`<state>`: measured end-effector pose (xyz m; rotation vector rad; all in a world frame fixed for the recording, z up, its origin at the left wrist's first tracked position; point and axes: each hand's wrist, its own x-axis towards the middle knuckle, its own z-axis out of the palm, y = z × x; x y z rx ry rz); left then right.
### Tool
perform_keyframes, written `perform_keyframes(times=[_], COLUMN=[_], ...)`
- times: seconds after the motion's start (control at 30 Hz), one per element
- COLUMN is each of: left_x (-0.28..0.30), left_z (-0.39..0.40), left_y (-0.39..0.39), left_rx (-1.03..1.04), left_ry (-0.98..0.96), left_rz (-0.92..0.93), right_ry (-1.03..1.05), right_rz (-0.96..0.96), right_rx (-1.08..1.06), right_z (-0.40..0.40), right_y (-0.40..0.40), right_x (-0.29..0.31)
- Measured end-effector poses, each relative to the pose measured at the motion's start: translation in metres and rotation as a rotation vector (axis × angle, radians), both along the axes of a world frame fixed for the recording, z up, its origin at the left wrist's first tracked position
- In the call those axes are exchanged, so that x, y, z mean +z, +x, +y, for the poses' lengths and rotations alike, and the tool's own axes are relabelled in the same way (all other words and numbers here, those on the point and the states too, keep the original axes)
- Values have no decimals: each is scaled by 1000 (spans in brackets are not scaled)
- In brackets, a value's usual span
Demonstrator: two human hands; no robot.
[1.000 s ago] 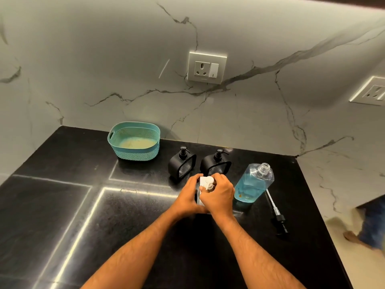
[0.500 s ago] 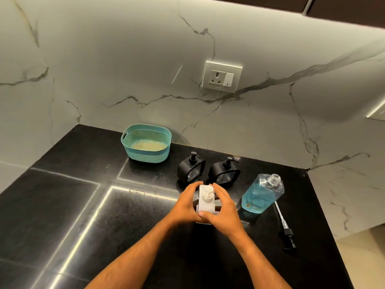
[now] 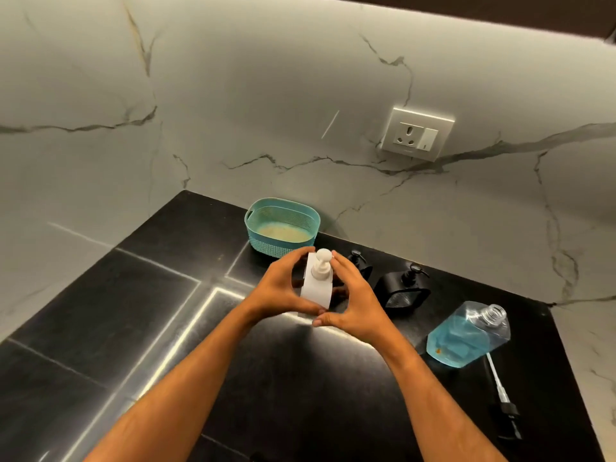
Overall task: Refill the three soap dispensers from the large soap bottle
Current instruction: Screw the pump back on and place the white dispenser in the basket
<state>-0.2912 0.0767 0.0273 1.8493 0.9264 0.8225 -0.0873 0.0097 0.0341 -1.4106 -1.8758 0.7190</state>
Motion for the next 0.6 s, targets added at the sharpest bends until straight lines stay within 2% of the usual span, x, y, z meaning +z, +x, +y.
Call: perform_keyframes(times=[0.2, 0.6], left_x=[25, 43], left_z=[42, 137], left_y=[-17, -6], left_rx=[26, -9], left_ry=[38, -51], left_rz=[-27, -31], right_ry=[58, 114], right_rz=[-27, -63], right_rx=[42, -80], right_z=[50, 151], right_y=[-17, -23], right_x=[23, 27])
